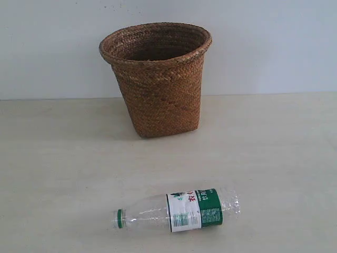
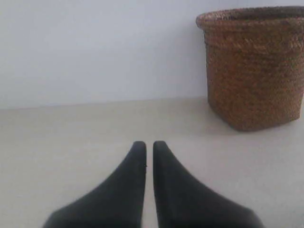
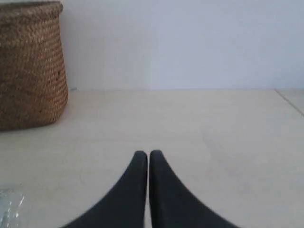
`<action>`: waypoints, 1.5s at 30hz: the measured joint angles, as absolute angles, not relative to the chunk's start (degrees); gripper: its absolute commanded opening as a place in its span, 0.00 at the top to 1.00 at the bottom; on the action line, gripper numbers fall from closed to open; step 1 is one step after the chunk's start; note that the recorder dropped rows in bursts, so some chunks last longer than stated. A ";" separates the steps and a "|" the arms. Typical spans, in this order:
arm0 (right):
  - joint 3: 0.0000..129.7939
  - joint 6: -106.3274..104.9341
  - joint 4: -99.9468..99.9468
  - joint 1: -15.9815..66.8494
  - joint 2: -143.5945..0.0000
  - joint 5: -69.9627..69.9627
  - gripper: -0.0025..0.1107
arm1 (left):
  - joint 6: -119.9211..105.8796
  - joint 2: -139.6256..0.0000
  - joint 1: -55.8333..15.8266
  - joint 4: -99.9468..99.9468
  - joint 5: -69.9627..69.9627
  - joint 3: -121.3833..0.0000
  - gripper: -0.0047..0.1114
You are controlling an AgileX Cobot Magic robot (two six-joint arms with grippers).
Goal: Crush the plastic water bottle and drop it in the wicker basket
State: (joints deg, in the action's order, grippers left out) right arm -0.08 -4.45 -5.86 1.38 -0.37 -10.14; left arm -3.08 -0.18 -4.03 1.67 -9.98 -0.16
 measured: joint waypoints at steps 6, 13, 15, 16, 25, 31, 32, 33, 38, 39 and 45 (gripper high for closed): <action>-0.08 -2.83 -6.24 1.38 -0.37 0.00 0.98 | -3.08 -0.18 -4.03 1.67 -2.25 -0.16 0.92; 0.05 5.04 -7.06 1.38 -0.37 10.72 0.98 | 5.17 -0.18 -4.03 1.76 11.28 -0.16 0.92; 1.26 5.47 -7.11 1.38 -0.87 10.25 0.98 | 8.36 -0.18 -4.03 1.91 16.47 -0.16 0.92; 2.39 5.59 -7.21 1.38 -1.73 10.18 0.98 | 9.79 -0.18 -4.03 1.91 18.22 -0.16 0.92; 17.05 2.05 -7.25 1.35 -16.39 7.60 0.98 | 12.74 -11.49 -4.03 2.13 19.00 -9.88 0.92; 27.35 0.00 -7.25 1.35 -30.96 5.53 0.98 | 12.74 -27.06 -4.03 2.13 19.49 -21.54 0.92; 28.68 0.00 -7.25 1.35 -33.07 5.40 0.98 | 12.77 -29.47 -4.03 2.13 19.49 -23.34 0.92; 29.94 0.00 -7.25 1.35 -34.71 5.40 0.98 | 12.77 -31.38 -4.03 2.13 19.49 -24.71 0.92; 35.58 -2.21 -7.25 1.35 -45.30 4.42 0.98 | 8.31 -43.79 -4.03 2.13 15.24 -33.65 0.92; 37.57 -3.47 -7.25 1.35 -48.56 2.88 0.98 | 6.29 -47.53 -4.03 2.13 13.07 -36.15 0.92; 45.85 -10.57 -7.25 1.35 -56.10 -6.29 0.98 | -3.12 -57.97 -4.03 2.13 -1.83 -44.23 0.92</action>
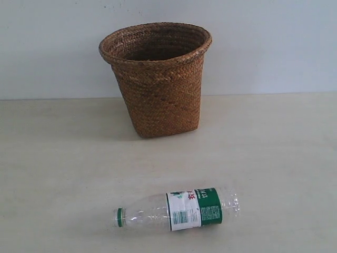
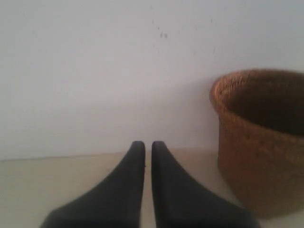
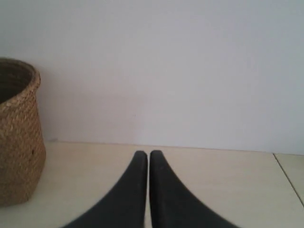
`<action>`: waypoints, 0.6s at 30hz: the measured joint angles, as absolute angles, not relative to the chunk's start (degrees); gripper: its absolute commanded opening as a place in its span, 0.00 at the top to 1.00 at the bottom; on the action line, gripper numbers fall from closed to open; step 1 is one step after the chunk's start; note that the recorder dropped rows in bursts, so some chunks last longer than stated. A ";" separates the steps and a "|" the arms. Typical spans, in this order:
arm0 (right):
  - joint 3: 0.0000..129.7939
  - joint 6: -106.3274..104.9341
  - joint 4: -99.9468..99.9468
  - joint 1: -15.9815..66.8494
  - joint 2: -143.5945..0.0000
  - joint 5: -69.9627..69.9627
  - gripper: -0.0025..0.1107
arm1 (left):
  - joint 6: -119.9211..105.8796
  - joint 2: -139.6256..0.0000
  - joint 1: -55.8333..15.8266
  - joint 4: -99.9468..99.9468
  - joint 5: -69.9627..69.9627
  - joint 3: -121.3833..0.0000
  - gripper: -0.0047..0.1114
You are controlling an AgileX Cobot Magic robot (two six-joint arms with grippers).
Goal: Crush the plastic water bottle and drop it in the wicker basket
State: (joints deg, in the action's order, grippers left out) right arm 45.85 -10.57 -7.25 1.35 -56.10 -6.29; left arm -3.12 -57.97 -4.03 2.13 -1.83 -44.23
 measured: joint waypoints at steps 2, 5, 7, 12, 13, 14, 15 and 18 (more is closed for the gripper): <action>48.50 -13.52 -7.25 1.35 -58.09 -10.37 0.98 | -6.50 -60.06 -4.03 2.02 -6.34 -46.16 0.92; 53.33 -19.03 -8.95 1.35 -62.28 -18.96 0.98 | -14.07 -63.92 -4.03 2.05 -15.30 -49.26 0.92; 55.23 -22.25 -9.81 2.32 -64.18 -22.96 0.98 | -18.25 -65.07 -4.73 2.05 -18.16 -49.80 0.92; 59.86 -28.80 -11.99 6.77 -69.86 -33.45 0.98 | -33.32 -68.44 -9.19 7.63 -23.90 -49.90 0.92; 61.13 -30.12 -12.54 8.13 -71.11 -36.41 0.98 | -38.29 -69.23 -10.51 9.97 -25.32 -49.90 0.92; 61.91 -31.02 -12.91 8.97 -72.32 -38.29 0.98 | -41.44 -70.01 -11.34 11.53 -26.35 -49.90 0.92; 62.80 -31.83 -13.31 9.79 -73.29 -40.46 0.98 | -44.98 -70.68 -12.07 13.09 -27.35 -49.90 0.92; 64.68 -34.39 -15.46 11.98 -76.56 -45.38 0.98 | -52.05 -73.13 -13.85 17.81 -30.68 -50.16 0.92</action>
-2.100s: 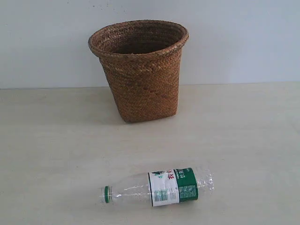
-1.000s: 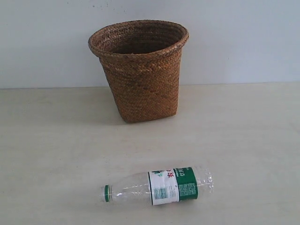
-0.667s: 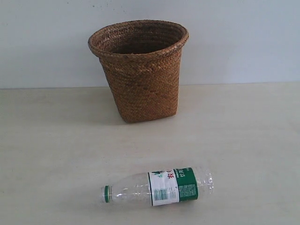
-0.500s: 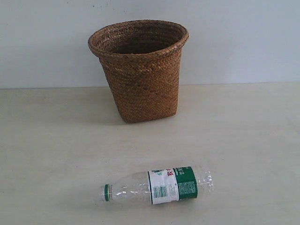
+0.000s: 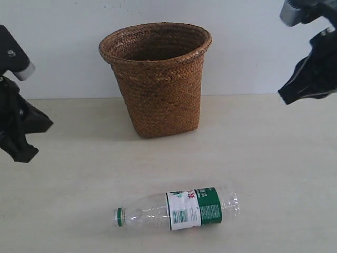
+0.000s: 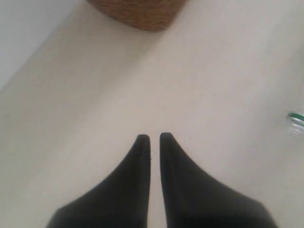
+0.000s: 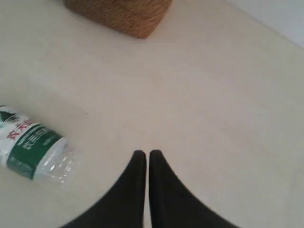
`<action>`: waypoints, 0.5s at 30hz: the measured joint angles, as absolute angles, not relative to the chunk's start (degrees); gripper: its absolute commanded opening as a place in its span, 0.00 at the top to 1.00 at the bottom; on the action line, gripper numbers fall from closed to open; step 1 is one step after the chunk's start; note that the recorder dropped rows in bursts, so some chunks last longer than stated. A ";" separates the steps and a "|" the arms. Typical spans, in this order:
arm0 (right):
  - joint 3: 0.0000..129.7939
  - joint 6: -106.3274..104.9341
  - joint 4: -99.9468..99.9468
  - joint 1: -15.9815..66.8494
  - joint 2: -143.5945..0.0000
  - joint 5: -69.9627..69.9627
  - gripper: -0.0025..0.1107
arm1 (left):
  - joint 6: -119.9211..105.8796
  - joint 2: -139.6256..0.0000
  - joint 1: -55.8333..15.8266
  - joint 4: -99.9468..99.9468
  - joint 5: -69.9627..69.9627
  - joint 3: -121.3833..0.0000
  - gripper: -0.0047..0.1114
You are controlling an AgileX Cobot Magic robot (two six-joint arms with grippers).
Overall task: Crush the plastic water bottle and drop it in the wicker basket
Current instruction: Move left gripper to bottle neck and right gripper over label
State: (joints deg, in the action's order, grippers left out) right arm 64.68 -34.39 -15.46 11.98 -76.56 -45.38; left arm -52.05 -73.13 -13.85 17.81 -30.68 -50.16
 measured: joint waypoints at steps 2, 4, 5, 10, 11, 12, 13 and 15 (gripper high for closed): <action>65.61 -36.95 -18.43 12.82 -79.17 -48.50 0.98 | -55.38 -75.31 -14.21 21.38 -33.99 -50.91 0.92; 65.71 -40.11 -22.50 13.11 -81.46 -50.35 0.98 | -58.79 -77.45 -14.36 24.83 -37.74 -52.47 0.92; 65.71 -40.95 -24.02 13.11 -82.30 -50.75 0.98 | -60.37 -78.30 -14.36 26.05 -39.03 -53.15 0.92; 66.08 -45.31 -29.98 13.11 -85.50 -52.01 0.98 | -67.68 -81.86 -15.99 30.79 -45.38 -55.48 0.92; 66.05 -46.10 -30.85 13.11 -86.15 -52.32 0.98 | -69.19 -82.65 -16.68 30.95 -46.29 -55.59 0.92; 66.05 -46.83 -31.76 13.11 -86.60 -52.74 0.98 | -70.54 -83.49 -17.38 31.03 -46.97 -55.61 0.92; 66.05 -47.43 -32.34 13.11 -87.09 -52.98 0.98 | -71.46 -84.14 -17.96 31.18 -47.43 -55.72 0.92; 66.05 -48.97 -33.61 13.11 -88.04 -53.58 0.98 | -73.39 -85.84 -19.43 31.18 -47.75 -55.72 0.92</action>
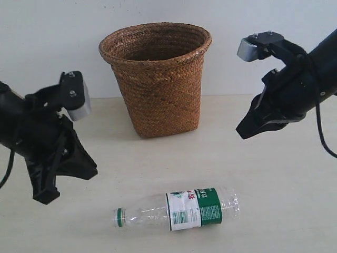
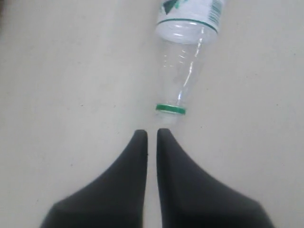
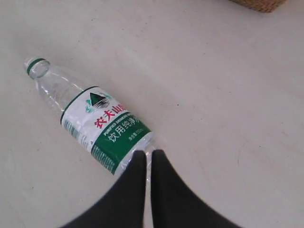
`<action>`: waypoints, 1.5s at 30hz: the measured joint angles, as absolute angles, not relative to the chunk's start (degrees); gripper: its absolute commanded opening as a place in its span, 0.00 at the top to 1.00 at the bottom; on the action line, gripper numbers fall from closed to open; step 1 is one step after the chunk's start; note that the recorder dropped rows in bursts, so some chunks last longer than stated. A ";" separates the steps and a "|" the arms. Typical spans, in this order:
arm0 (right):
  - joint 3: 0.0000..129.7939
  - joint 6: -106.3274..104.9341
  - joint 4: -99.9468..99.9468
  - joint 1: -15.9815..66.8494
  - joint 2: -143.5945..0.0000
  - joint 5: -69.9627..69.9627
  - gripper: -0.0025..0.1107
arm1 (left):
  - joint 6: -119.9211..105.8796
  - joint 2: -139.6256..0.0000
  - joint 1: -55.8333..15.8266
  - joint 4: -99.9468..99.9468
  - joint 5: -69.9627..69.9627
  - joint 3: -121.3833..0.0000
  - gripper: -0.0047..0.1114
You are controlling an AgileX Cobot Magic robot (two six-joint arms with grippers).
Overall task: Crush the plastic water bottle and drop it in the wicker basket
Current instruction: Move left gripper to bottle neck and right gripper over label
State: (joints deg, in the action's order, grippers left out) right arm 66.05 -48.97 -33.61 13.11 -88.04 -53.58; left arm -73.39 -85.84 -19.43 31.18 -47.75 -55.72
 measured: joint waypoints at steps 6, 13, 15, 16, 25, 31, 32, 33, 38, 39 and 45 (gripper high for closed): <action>66.05 -50.93 -35.08 13.78 -90.87 -54.18 0.98 | -76.81 -89.72 -22.33 31.18 -47.03 -55.72 0.73; 66.05 -52.47 -35.08 18.28 -93.75 -54.45 0.98 | -78.97 -92.59 -23.79 31.28 -45.38 -55.84 0.28; 66.05 -52.56 -35.08 19.05 -94.32 -54.45 0.98 | -79.57 -93.74 -24.43 31.28 -44.97 -55.84 0.30; 66.05 -52.56 -35.08 19.30 -94.57 -54.45 0.98 | -80.10 -94.44 -24.83 31.28 -44.82 -55.84 0.30; 66.05 -52.56 -35.19 20.54 -97.16 -54.45 0.98 | -82.11 -100.86 -27.70 31.41 -42.34 -55.84 0.31; 66.10 -52.56 -35.19 20.54 -98.32 -54.34 0.98 | -82.11 -104.73 -27.74 31.41 -39.04 -55.84 0.31; 66.10 -52.56 -35.19 20.54 -98.58 -54.34 0.98 | -82.11 -105.26 -27.74 31.41 -38.08 -55.84 0.31; 66.10 -52.56 -35.19 20.54 -98.89 -54.22 0.98 | -82.11 -105.68 -27.74 31.41 -37.47 -55.84 0.32; 66.10 -52.56 -35.19 20.54 -100.67 -54.13 0.98 | -82.11 -107.63 -27.74 31.41 -35.89 -55.84 0.34; 66.10 -52.56 -35.19 20.54 -100.96 -53.97 0.98 | -82.11 -107.93 -27.74 31.41 -35.24 -55.84 0.34; 66.10 -52.56 -35.19 20.54 -101.97 -53.57 0.98 | -82.11 -109.30 -27.74 31.53 -31.64 -55.84 0.54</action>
